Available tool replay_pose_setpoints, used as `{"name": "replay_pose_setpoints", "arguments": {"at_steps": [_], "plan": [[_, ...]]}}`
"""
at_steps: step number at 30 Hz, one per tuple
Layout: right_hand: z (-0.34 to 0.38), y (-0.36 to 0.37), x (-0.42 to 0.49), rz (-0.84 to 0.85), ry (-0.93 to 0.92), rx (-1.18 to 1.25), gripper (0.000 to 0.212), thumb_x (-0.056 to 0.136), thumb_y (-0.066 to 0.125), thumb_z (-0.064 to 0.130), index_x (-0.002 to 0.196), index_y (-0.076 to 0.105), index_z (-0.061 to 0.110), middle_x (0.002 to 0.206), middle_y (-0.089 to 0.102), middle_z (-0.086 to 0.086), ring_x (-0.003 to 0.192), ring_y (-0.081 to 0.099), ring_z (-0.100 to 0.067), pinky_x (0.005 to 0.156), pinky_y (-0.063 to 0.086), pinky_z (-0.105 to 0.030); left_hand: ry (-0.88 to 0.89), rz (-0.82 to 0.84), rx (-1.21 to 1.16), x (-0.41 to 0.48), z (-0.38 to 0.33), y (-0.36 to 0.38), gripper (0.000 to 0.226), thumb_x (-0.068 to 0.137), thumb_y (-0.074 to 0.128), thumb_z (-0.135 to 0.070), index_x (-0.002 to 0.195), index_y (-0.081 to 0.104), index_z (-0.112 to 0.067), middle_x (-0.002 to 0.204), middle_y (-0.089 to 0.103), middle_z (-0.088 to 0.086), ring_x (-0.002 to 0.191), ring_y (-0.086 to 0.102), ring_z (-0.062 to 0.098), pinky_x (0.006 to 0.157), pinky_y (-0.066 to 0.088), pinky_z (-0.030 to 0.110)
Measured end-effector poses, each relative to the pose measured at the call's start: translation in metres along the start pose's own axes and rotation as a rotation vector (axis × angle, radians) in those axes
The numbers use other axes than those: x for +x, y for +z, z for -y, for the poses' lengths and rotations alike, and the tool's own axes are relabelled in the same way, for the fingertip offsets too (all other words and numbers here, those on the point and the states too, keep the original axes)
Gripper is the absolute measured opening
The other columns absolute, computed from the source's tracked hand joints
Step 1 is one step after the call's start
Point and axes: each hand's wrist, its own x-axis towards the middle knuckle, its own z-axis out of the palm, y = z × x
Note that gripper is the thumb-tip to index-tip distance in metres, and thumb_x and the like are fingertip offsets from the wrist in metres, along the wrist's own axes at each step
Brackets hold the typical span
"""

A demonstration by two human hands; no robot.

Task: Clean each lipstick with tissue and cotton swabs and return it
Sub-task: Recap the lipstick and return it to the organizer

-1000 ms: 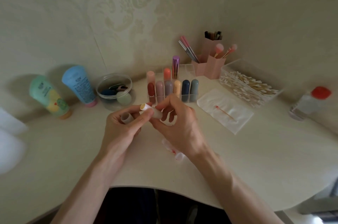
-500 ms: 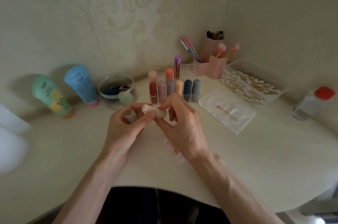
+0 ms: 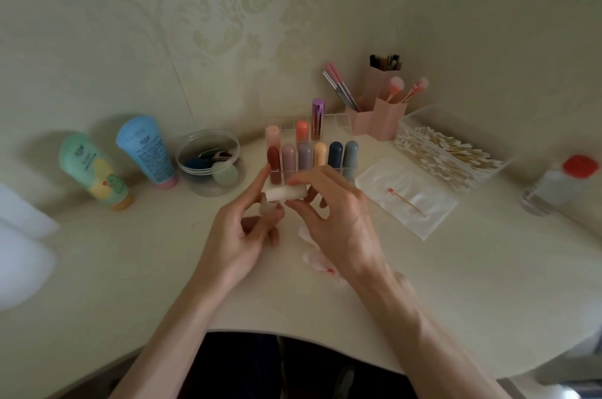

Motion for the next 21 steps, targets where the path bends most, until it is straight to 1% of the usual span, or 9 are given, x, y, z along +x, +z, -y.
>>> {"name": "replay_pose_setpoints", "arguments": {"at_steps": [1, 3, 5, 6, 10, 12, 15, 18, 21], "plan": [[-0.001, 0.0, 0.0, -0.004, -0.017, -0.006, 0.025, 0.09, 0.081, 0.009, 0.112, 0.074, 0.017, 0.108, 0.068, 0.016, 0.088, 0.064, -0.001, 0.075, 0.056, -0.03, -0.032, -0.017, -0.028, -0.001, -0.002, 0.001, 0.067, 0.09, 0.075, -0.01, 0.147, 0.051, -0.034, 0.095, 0.075, 0.001, 0.061, 0.071, 0.02, 0.066, 0.058, 0.027], [-0.004, -0.001, 0.001, -0.019, -0.031, -0.014, 0.022, 0.091, 0.079, 0.01, 0.112, 0.075, 0.016, 0.109, 0.071, 0.009, 0.091, 0.067, -0.006, 0.077, 0.058, -0.034, -0.101, -0.069, -0.073, -0.002, -0.007, 0.002, 0.053, 0.078, 0.081, -0.023, 0.126, 0.06, -0.024, 0.096, 0.079, 0.003, 0.064, 0.075, 0.028, 0.067, 0.059, 0.029], [-0.008, -0.002, 0.002, -0.034, -0.039, -0.01, 0.023, 0.091, 0.078, 0.006, 0.112, 0.076, 0.014, 0.11, 0.072, 0.007, 0.092, 0.069, -0.01, 0.078, 0.059, -0.036, -0.117, -0.122, -0.071, -0.001, -0.007, 0.001, 0.039, 0.075, 0.081, -0.028, 0.107, 0.062, -0.015, 0.094, 0.079, 0.002, 0.064, 0.075, 0.028, 0.064, 0.057, 0.026], [-0.01, -0.004, 0.002, -0.03, -0.04, -0.005, 0.025, 0.091, 0.077, 0.003, 0.113, 0.077, 0.014, 0.111, 0.072, 0.006, 0.092, 0.069, -0.01, 0.078, 0.059, -0.037, -0.105, -0.133, -0.057, 0.0, -0.006, 0.0, 0.034, 0.078, 0.081, -0.028, 0.104, 0.064, -0.013, 0.094, 0.078, 0.003, 0.064, 0.074, 0.028, 0.063, 0.056, 0.025], [-0.013, -0.006, 0.001, 0.092, -0.002, 0.019, 0.031, 0.094, 0.073, 0.001, 0.121, 0.076, 0.015, 0.114, 0.073, 0.006, 0.091, 0.072, -0.005, 0.079, 0.058, -0.029, -0.046, -0.111, -0.029, 0.001, -0.004, -0.001, 0.022, 0.087, 0.077, -0.024, 0.106, 0.07, -0.015, 0.09, 0.077, 0.004, 0.064, 0.073, 0.026, 0.062, 0.052, 0.021], [-0.012, -0.004, -0.001, 0.111, -0.01, -0.001, 0.032, 0.093, 0.075, 0.002, 0.123, 0.075, 0.013, 0.112, 0.074, 0.004, 0.09, 0.069, 0.002, 0.08, 0.055, -0.017, -0.039, -0.1, -0.016, 0.001, -0.004, 0.0, 0.021, 0.088, 0.077, -0.022, 0.107, 0.071, -0.015, 0.089, 0.077, 0.002, 0.064, 0.073, 0.025, 0.062, 0.051, 0.019], [-0.011, -0.003, 0.0, 0.078, 0.003, -0.047, 0.034, 0.09, 0.08, 0.008, 0.123, 0.076, 0.017, 0.108, 0.076, 0.007, 0.09, 0.057, 0.011, 0.083, 0.043, -0.001, -0.025, -0.097, -0.009, 0.001, -0.004, -0.001, 0.02, 0.089, 0.077, -0.022, 0.108, 0.071, -0.017, 0.091, 0.078, 0.001, 0.063, 0.073, 0.024, 0.063, 0.053, 0.022], [-0.011, -0.003, -0.001, 0.063, 0.027, -0.048, 0.031, 0.088, 0.083, 0.01, 0.118, 0.077, 0.017, 0.099, 0.072, 0.016, 0.08, 0.055, 0.018, 0.079, 0.041, -0.001, -0.045, -0.116, -0.029, 0.0, -0.004, 0.0, 0.028, 0.085, 0.079, -0.026, 0.11, 0.07, -0.019, 0.092, 0.079, 0.001, 0.061, 0.074, 0.026, 0.064, 0.057, 0.027], [-0.01, -0.001, -0.002, 0.069, 0.016, -0.02, 0.027, 0.088, 0.082, 0.006, 0.114, 0.077, 0.014, 0.097, 0.075, 0.01, 0.078, 0.054, 0.025, 0.077, 0.041, 0.0, -0.07, -0.151, -0.028, 0.0, -0.003, -0.001, 0.028, 0.08, 0.08, -0.029, 0.103, 0.07, -0.015, 0.089, 0.079, -0.001, 0.06, 0.074, 0.025, 0.062, 0.056, 0.027]]}}
